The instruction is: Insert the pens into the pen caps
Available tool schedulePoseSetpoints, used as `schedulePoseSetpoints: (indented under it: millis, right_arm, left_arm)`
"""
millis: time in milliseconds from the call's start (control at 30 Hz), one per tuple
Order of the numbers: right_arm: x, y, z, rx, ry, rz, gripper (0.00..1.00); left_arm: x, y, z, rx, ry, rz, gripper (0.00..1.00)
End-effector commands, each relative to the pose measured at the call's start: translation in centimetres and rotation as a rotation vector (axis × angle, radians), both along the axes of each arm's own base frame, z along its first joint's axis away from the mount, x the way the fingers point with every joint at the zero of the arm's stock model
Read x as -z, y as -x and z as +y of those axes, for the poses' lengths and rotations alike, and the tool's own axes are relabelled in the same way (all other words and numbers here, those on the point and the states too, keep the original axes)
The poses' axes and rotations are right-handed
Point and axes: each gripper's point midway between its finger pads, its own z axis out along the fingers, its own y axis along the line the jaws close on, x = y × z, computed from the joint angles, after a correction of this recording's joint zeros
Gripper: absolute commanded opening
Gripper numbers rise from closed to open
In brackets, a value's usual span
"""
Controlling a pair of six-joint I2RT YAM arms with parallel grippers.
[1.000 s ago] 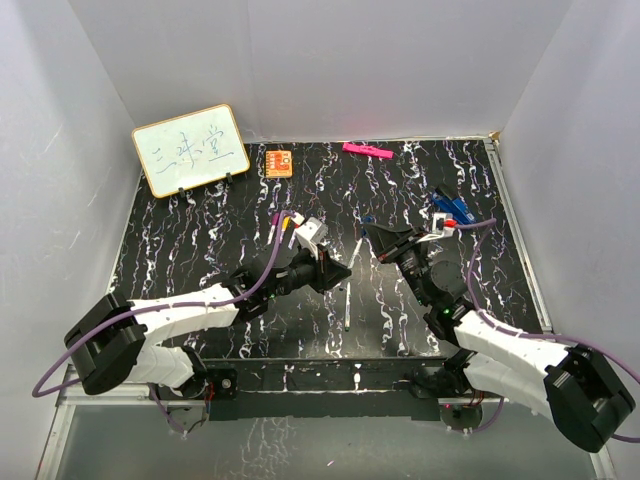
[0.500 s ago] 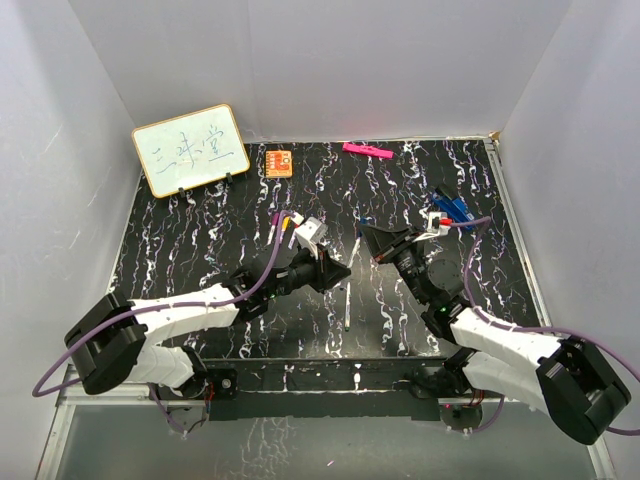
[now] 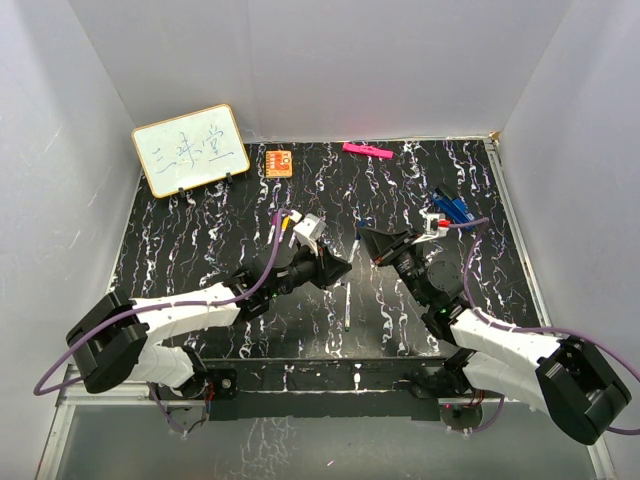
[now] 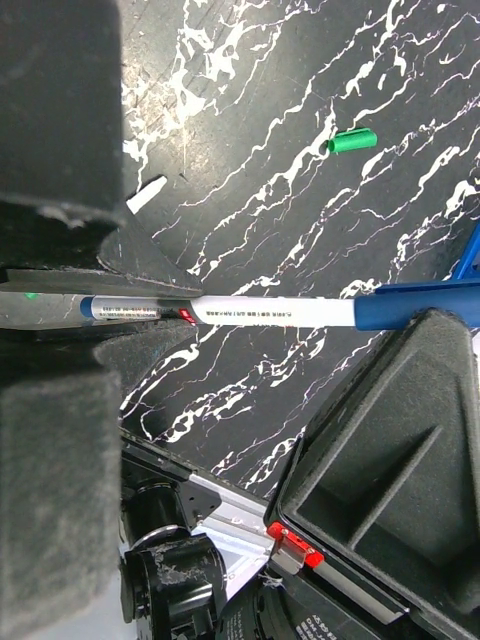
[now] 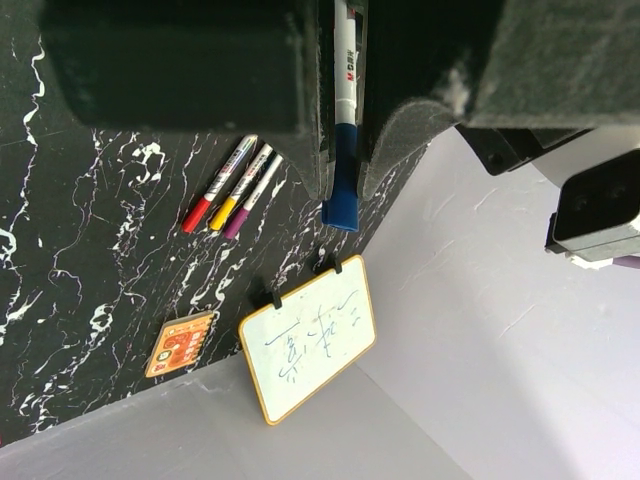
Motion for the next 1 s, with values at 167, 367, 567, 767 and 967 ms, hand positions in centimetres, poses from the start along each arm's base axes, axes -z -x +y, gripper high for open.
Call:
schedulePoseSetpoints:
  millis: [167,367,567,767,967]
  right_arm:
    - [0.0,0.4,1.5,-0.074,0.021,-0.015,0.00]
    - [2.1,0.2,3.2,-0.140,0.105,0.046,0.00]
    - [4.6,-0.6,5.0,-0.159,0.236,0.146,0.00]
    - [7.7,-0.6,5.9,-0.152,0.326,0.242,0.00]
    - [10.4,-0.6,6.5,-0.147,0.392,0.321,0.00]
  left_arm:
    - [-5.3,-2.2,-0.9,-0.057,0.118,-0.135,0.00]
    - [-7.3,-5.2,-0.7,-0.129,0.173,-0.197,0.00]
    - [-8.8,-7.7,-0.4,-0.174,0.176,-0.267,0.00]
    - [-12.0,-9.3,1.2,-0.250,0.207,-0.373,0.00]
    - [-15.2,-9.5,2.1,-0.274,0.260,-0.438,0.00]
